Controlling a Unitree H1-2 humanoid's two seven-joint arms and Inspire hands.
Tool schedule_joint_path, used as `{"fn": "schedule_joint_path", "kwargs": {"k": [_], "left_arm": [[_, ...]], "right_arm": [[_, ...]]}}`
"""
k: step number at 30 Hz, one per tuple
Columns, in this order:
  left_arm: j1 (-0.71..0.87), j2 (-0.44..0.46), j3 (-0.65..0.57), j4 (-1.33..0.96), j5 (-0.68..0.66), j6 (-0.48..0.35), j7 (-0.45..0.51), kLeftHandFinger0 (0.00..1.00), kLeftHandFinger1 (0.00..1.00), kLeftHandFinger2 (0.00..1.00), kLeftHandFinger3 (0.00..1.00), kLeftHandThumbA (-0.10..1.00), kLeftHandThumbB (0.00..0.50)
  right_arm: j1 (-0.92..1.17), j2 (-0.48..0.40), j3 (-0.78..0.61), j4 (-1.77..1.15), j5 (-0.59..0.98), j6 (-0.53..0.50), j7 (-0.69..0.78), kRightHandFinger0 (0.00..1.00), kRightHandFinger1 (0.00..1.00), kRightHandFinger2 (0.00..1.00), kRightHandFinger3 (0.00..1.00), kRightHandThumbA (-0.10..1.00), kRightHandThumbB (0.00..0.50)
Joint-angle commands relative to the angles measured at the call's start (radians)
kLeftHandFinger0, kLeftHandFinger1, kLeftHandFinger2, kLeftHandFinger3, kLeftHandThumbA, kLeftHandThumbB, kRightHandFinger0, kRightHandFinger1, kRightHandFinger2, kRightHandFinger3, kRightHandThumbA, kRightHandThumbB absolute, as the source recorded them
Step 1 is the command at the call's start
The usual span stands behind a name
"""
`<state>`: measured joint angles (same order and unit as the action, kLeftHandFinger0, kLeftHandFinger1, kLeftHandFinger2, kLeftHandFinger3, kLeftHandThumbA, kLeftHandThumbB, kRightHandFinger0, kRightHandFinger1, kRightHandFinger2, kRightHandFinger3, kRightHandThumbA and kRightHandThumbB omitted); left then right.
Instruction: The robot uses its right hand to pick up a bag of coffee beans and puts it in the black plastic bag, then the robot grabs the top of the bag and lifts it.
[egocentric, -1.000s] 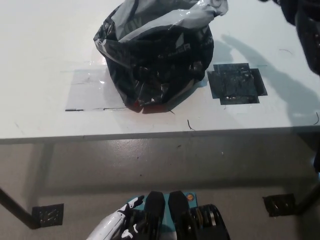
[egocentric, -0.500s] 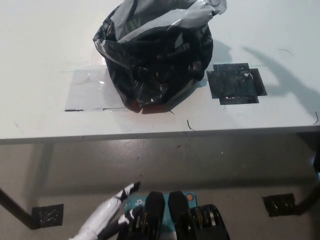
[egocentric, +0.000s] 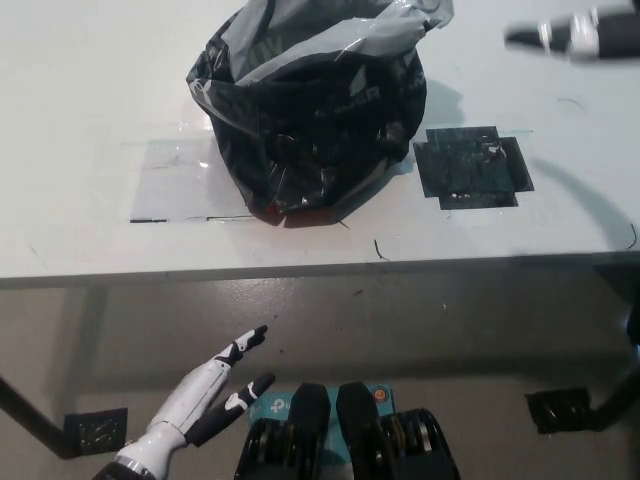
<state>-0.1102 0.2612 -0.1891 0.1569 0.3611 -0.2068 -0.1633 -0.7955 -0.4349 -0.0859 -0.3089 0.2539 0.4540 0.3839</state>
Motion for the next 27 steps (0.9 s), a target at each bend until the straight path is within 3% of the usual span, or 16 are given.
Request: {"fn": "schedule_joint_path", "kwargs": {"k": [1,3,4,6,9,10,13,16,19,21,23,24,27], "left_arm": [[-0.077,0.045,0.087,-0.024,-0.090,0.039,0.000,1.00,1.00,1.00,1.00,1.00,0.245],[-0.070,0.044,0.091,-0.029,-0.097,0.037,-0.001,1.00,1.00,1.00,1.00,1.00,0.242],[-0.061,0.042,0.096,-0.031,-0.106,0.030,-0.001,1.00,1.00,1.00,1.00,1.00,0.243],[-0.038,0.038,0.101,-0.035,-0.114,0.023,0.000,1.00,1.00,1.00,1.00,1.00,0.247],[-0.005,0.031,0.105,-0.029,-0.123,0.003,0.005,1.00,1.00,1.00,1.00,1.00,0.239],[0.016,0.030,0.111,-0.028,-0.125,-0.007,0.011,1.00,1.00,1.00,1.00,1.00,0.241],[0.060,0.031,0.122,-0.023,-0.133,-0.039,0.023,1.00,1.00,1.00,1.00,1.00,0.264],[0.098,0.023,0.127,-0.013,-0.151,-0.065,0.027,1.00,1.00,1.00,1.00,1.00,0.275],[0.143,0.017,0.131,-0.007,-0.164,-0.091,0.033,1.00,1.00,1.00,1.00,1.00,0.296],[0.168,0.014,0.130,-0.001,-0.167,-0.104,0.035,1.00,1.00,1.00,1.00,1.00,0.293],[0.199,0.013,0.128,-0.002,-0.167,-0.113,0.036,1.00,1.00,1.00,1.00,1.00,0.294],[0.211,0.013,0.128,-0.004,-0.167,-0.116,0.037,1.00,1.00,1.00,1.00,1.00,0.296],[0.245,0.012,0.131,-0.013,-0.172,-0.117,0.034,1.00,1.00,1.00,1.00,1.00,0.307]], "right_arm": [[0.333,0.108,-0.163,-0.595,-0.005,-0.198,-0.160,1.00,1.00,1.00,1.00,1.00,0.448],[0.436,0.152,-0.127,-0.609,-0.049,-0.239,-0.153,1.00,1.00,1.00,1.00,1.00,0.457],[0.528,0.187,-0.094,-0.624,-0.083,-0.247,-0.146,1.00,1.00,1.00,1.00,1.00,0.439],[0.654,0.215,-0.050,-0.587,-0.118,-0.325,-0.114,1.00,1.00,1.00,1.00,1.00,0.351],[0.768,0.260,-0.018,-0.466,-0.157,-0.429,-0.106,1.00,1.00,1.00,1.00,1.00,0.339],[0.803,0.280,-0.009,-0.379,-0.181,-0.490,-0.110,1.00,1.00,1.00,1.00,1.00,0.289],[0.847,0.331,0.004,-0.164,-0.201,-0.619,-0.124,1.00,1.00,1.00,1.00,1.00,0.267],[0.875,0.366,0.010,0.018,-0.230,-0.706,-0.151,1.00,1.00,1.00,1.00,1.00,0.200],[0.905,0.395,0.028,0.158,-0.284,-0.738,-0.198,1.00,1.00,1.00,1.00,1.00,0.207],[0.915,0.421,0.023,0.252,-0.273,-0.756,-0.214,1.00,1.00,1.00,1.00,1.00,0.241],[0.934,0.427,0.025,0.307,-0.276,-0.785,-0.215,1.00,1.00,1.00,1.00,1.00,0.238],[0.941,0.426,0.028,0.325,-0.282,-0.801,-0.214,1.00,1.00,1.00,1.00,1.00,0.212],[0.970,0.414,0.037,0.355,-0.313,-0.816,-0.217,1.00,1.00,1.00,1.00,1.00,0.225]]}}
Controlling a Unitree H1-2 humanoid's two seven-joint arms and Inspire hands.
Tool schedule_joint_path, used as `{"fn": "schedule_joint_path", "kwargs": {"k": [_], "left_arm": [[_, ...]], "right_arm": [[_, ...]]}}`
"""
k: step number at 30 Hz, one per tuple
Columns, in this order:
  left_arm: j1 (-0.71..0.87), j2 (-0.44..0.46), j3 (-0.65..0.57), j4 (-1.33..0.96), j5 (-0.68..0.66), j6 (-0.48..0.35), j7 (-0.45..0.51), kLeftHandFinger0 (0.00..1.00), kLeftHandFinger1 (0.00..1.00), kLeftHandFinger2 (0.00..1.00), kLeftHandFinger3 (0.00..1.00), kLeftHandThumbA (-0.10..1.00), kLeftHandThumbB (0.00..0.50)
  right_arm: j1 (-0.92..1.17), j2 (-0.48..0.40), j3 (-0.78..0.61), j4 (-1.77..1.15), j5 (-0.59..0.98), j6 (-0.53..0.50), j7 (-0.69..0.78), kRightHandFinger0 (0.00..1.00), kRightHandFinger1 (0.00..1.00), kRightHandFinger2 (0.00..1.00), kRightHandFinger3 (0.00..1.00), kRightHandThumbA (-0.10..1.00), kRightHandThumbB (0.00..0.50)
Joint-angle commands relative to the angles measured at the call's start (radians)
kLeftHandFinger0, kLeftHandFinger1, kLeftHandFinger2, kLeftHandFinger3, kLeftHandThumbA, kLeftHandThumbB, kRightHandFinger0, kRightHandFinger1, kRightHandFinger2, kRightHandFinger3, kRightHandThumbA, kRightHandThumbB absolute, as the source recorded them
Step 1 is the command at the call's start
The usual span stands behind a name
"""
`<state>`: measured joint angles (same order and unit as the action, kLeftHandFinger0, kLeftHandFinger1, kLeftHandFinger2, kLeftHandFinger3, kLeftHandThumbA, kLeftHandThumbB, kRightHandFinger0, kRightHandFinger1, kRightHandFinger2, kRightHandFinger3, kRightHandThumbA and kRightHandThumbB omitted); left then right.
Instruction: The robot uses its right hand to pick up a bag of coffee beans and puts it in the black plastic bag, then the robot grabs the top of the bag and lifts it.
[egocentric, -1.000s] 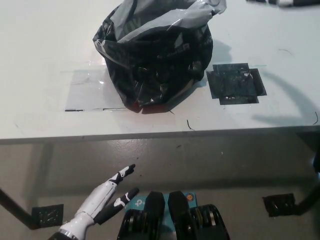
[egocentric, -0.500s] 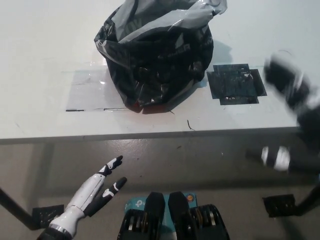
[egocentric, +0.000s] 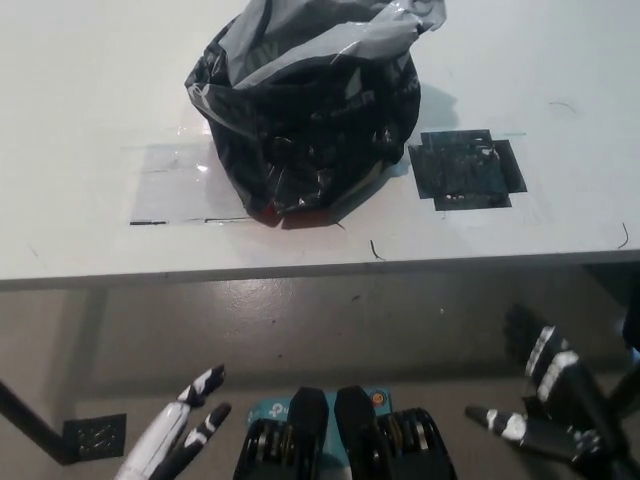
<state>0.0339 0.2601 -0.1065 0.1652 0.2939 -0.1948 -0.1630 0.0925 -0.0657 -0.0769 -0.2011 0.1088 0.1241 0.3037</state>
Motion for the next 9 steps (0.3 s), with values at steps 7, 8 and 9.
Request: {"fn": "schedule_joint_path", "kwargs": {"k": [7,8,9], "left_arm": [[0.154,0.006,0.051,-0.027,-0.092,-0.137,0.042,1.00,1.00,1.00,1.00,1.00,0.296],[0.157,0.005,0.051,-0.028,-0.091,-0.139,0.042,1.00,1.00,1.00,1.00,1.00,0.294],[0.157,0.005,0.051,-0.028,-0.091,-0.139,0.042,1.00,1.00,1.00,1.00,1.00,0.294]], "right_arm": [[0.121,0.024,0.030,0.295,-0.194,-0.509,-0.146,1.00,1.00,1.00,1.00,1.00,0.262],[0.125,0.021,0.031,0.294,-0.195,-0.507,-0.144,1.00,1.00,1.00,1.00,1.00,0.262],[0.125,0.021,0.031,0.294,-0.195,-0.507,-0.144,1.00,1.00,1.00,1.00,1.00,0.262]]}}
